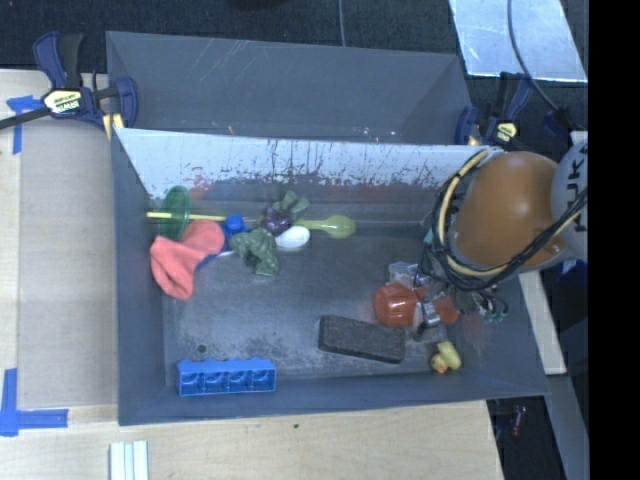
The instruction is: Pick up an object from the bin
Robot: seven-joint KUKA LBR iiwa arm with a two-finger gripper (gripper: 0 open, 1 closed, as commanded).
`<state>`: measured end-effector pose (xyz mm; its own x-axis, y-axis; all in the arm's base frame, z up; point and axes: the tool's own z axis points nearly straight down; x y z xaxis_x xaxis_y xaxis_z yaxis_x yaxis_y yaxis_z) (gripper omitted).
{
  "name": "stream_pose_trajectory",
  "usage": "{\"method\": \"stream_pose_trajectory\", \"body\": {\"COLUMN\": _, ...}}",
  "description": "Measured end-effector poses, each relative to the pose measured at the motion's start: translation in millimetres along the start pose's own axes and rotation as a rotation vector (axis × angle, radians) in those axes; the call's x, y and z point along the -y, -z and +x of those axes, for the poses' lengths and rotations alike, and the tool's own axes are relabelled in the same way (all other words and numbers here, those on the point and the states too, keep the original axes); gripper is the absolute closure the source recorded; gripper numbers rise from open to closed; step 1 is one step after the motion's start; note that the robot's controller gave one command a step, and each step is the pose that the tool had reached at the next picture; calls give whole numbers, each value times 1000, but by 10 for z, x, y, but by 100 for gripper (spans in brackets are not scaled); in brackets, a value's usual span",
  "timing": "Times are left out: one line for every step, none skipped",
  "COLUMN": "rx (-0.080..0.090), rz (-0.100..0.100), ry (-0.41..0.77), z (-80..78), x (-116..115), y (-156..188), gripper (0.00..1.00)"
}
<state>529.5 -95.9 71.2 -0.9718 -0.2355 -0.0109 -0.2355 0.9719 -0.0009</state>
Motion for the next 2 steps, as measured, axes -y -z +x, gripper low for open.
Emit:
{"method": "stream_pose_trajectory", "body": {"rx": 0, "rz": 0, "ry": 0, "z": 0, "x": 1, "y": 0, "gripper": 100}}
{"method": "stream_pose_trajectory", "body": {"rx": -3, "rz": -2, "ry": 19, "z": 55, "x": 54, "y": 595, "gripper": 100}}
